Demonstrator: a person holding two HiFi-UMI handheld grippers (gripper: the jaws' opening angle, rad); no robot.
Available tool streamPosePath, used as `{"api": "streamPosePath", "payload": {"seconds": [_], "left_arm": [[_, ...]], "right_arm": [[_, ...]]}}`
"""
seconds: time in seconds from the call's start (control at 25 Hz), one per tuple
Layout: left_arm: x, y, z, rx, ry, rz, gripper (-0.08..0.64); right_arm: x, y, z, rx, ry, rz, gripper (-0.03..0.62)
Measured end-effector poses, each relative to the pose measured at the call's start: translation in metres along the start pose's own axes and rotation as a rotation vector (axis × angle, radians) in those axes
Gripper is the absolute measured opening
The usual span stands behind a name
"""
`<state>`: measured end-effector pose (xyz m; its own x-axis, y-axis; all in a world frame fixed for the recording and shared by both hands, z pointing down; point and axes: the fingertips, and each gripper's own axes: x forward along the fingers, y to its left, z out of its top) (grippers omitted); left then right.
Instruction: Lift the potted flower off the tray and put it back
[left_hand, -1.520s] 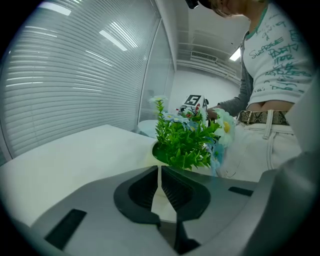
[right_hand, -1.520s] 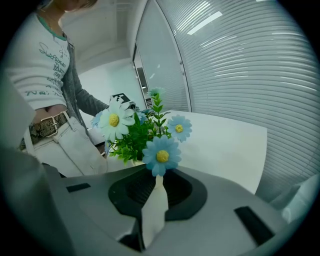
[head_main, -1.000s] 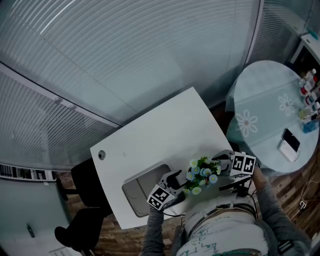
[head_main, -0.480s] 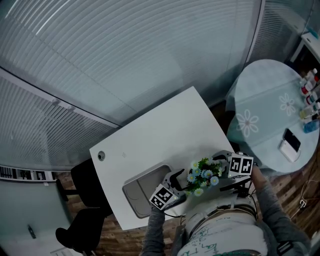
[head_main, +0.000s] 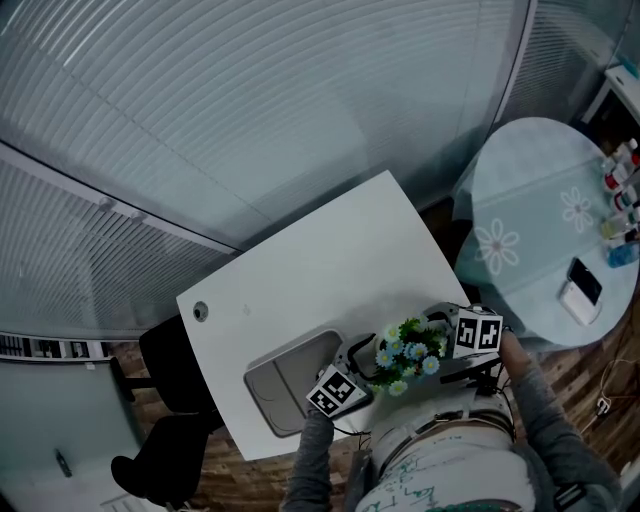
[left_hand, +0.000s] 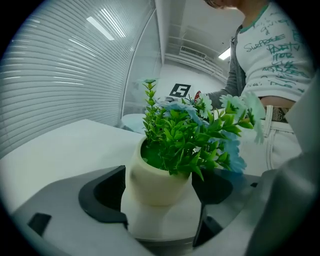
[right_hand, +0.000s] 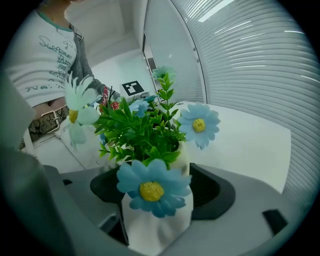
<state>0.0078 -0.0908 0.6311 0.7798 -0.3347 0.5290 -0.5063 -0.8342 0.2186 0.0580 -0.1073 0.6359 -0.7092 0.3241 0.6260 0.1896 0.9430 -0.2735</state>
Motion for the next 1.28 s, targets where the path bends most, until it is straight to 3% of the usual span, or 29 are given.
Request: {"api": "streamPosePath", "payload": {"seconds": [0.44,1.28], "left_arm": [[0.009,-0.002,-0.004,0.087,0.051,0.031,0.411],[0.009,-0.005,-0.002,0.075,0.066,0.028,0.41]], "right_arm": [[0.014,-0.003,0.0,-0.058,0.01,-0.025,0.353],[0.011,0.0,-0.003,-0.04,-0.004,-0.007,0.351]]}}
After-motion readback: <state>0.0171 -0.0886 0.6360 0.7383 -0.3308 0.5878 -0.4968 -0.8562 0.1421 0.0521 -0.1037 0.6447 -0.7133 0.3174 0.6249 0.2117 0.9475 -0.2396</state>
